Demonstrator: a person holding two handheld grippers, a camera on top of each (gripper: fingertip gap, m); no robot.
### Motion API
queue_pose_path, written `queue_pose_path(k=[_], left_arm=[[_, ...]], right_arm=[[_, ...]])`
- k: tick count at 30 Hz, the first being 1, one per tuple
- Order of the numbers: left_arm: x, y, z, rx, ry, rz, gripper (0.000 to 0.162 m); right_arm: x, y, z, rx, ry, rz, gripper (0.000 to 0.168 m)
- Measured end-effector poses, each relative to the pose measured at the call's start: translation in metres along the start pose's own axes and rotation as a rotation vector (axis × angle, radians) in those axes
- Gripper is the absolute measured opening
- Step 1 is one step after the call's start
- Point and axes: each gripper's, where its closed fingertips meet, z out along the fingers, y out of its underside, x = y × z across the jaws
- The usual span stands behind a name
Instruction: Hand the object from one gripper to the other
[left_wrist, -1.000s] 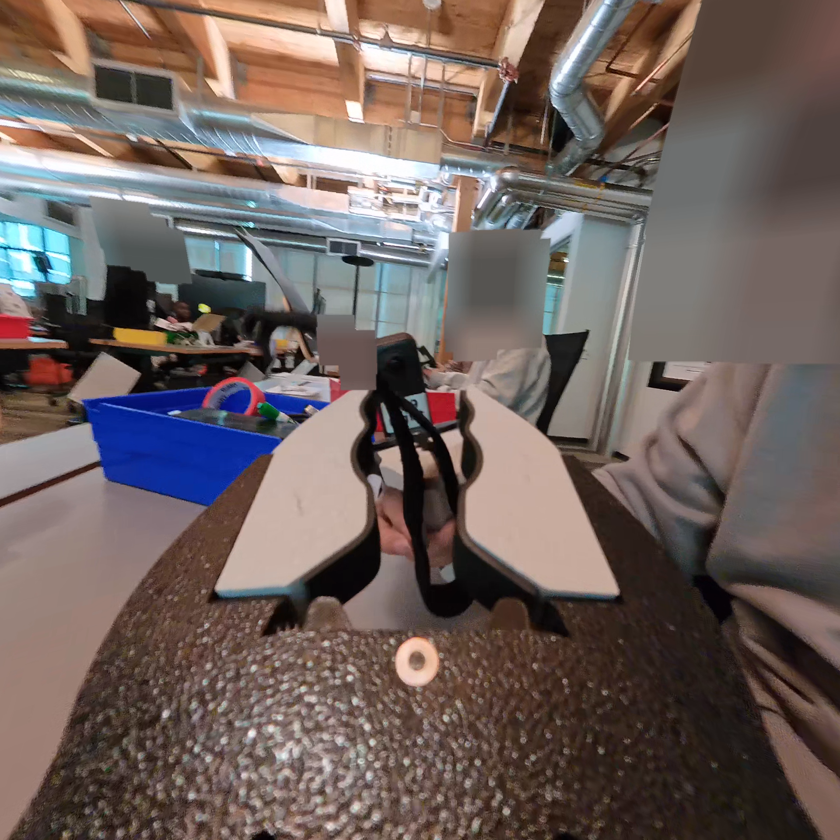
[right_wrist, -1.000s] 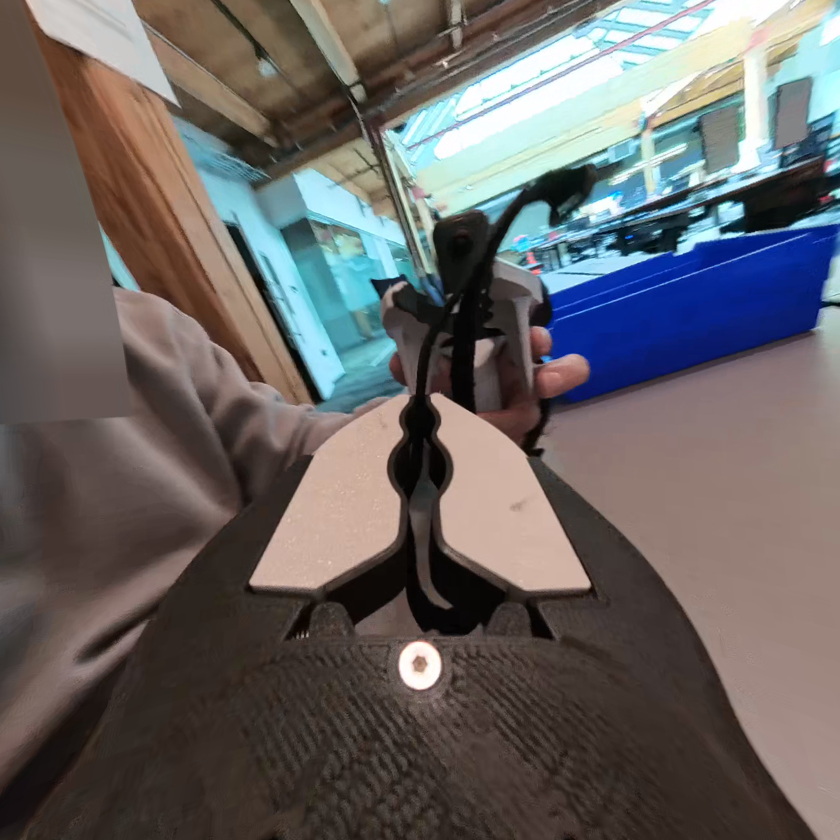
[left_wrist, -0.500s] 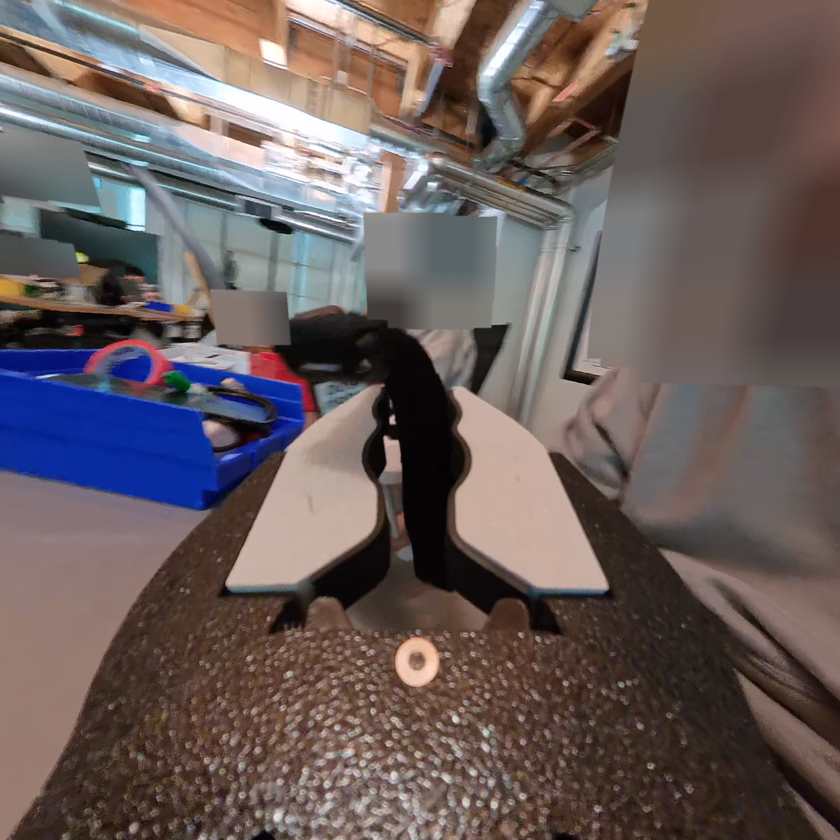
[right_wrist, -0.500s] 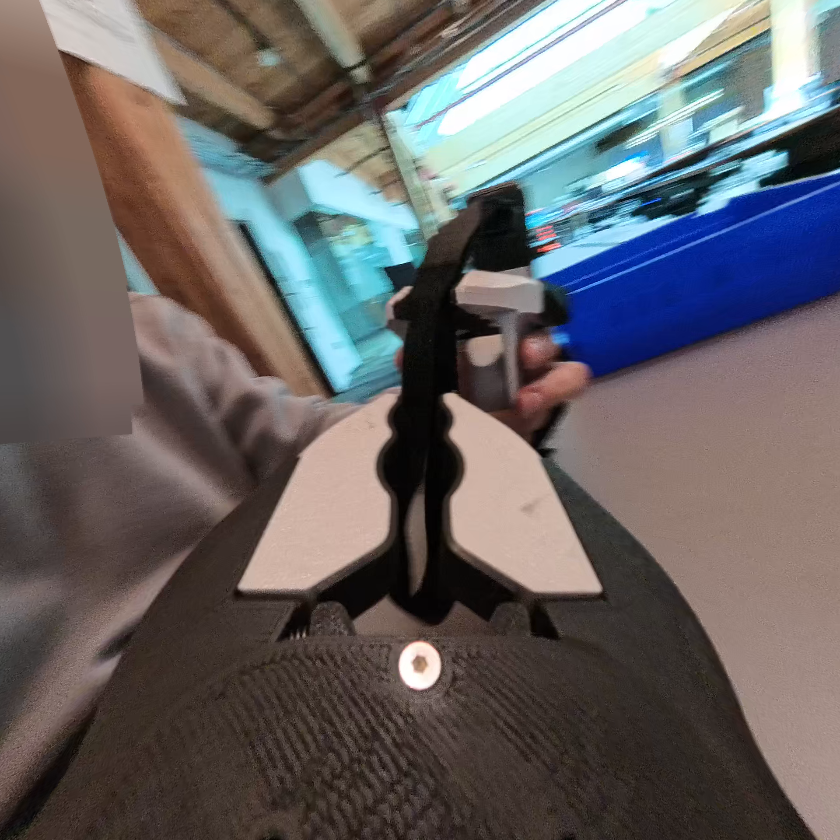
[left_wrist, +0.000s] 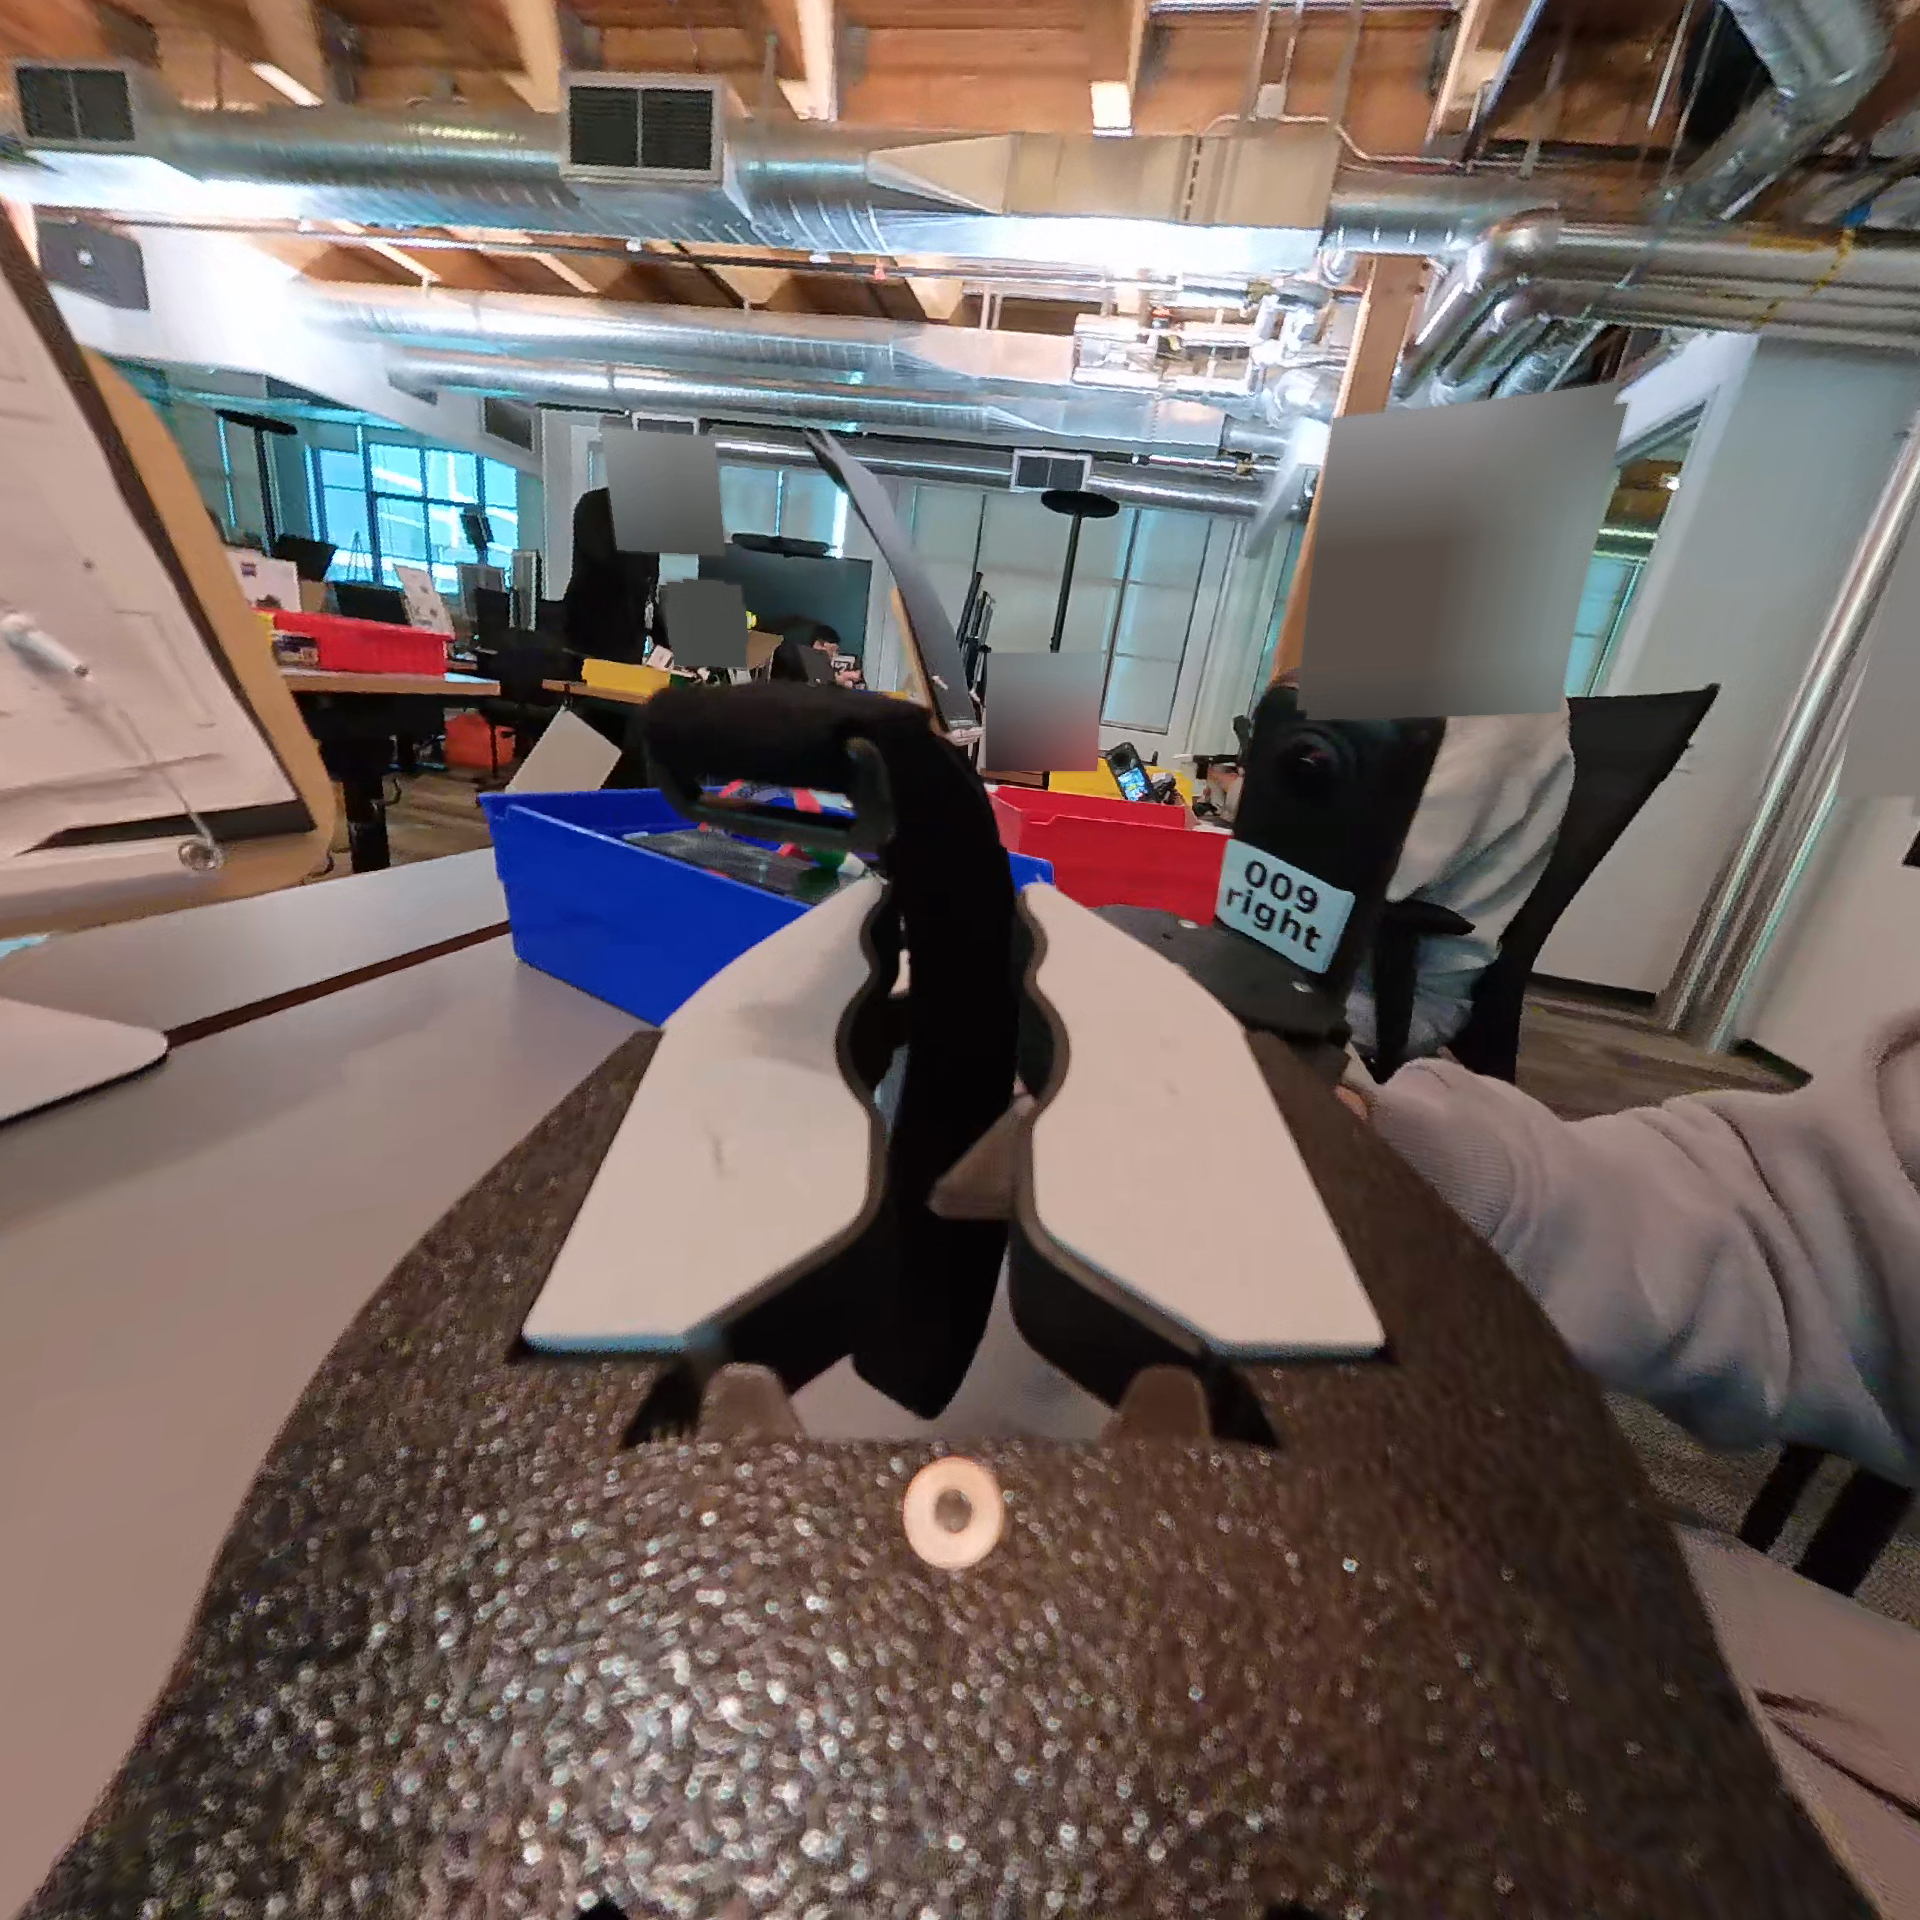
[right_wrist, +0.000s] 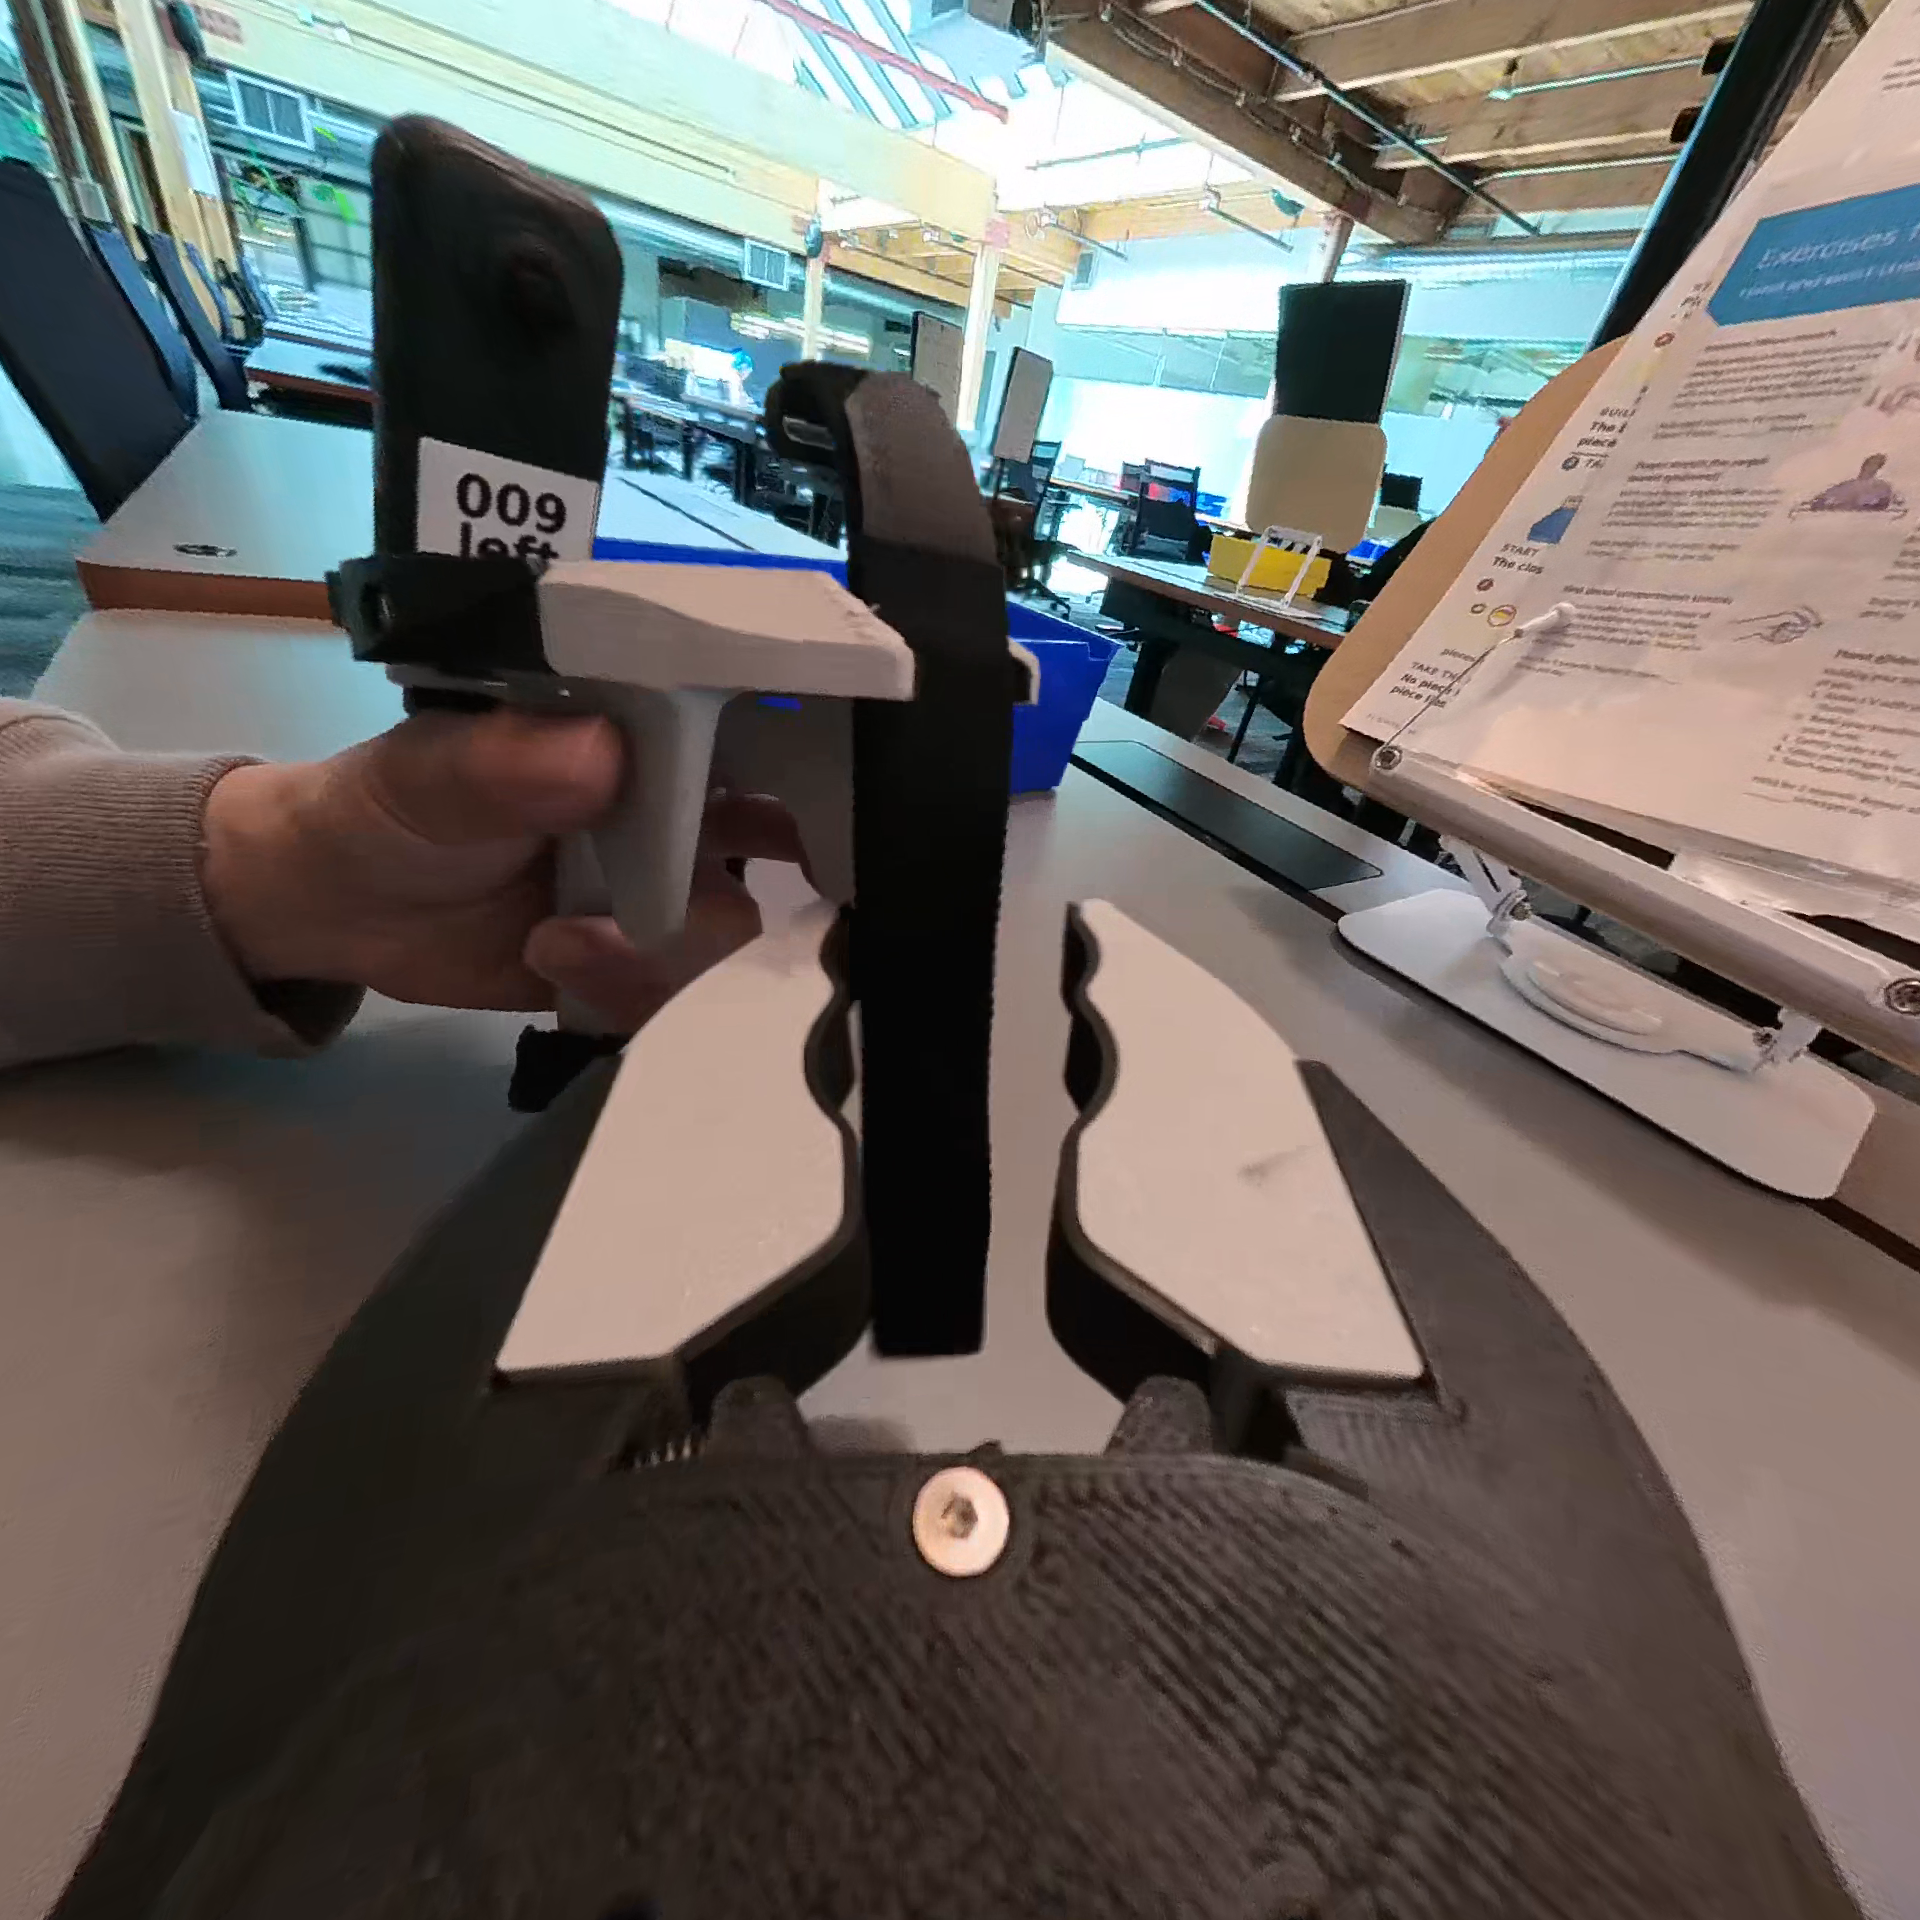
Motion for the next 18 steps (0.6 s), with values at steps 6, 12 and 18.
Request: queue_pose_path(k=[6,12,18], left_arm=[[0.003,-0.001,-0.002,-0.01,0.026,0.047,0.021],[0.017,0.008,-0.004,-0.071,0.162,0.051,0.045],[-0.021,0.01,-0.01,-0.15,-0.072,0.176,0.063]], right_arm=[[-0.007,0.001,-0.004,-0.008,-0.104,0.05,0.021],[-0.012,-0.024,-0.014,0.146,-0.285,0.407,0.02],[0.032,0.007,-0.019,-0.052,0.014,0.072,0.019]])
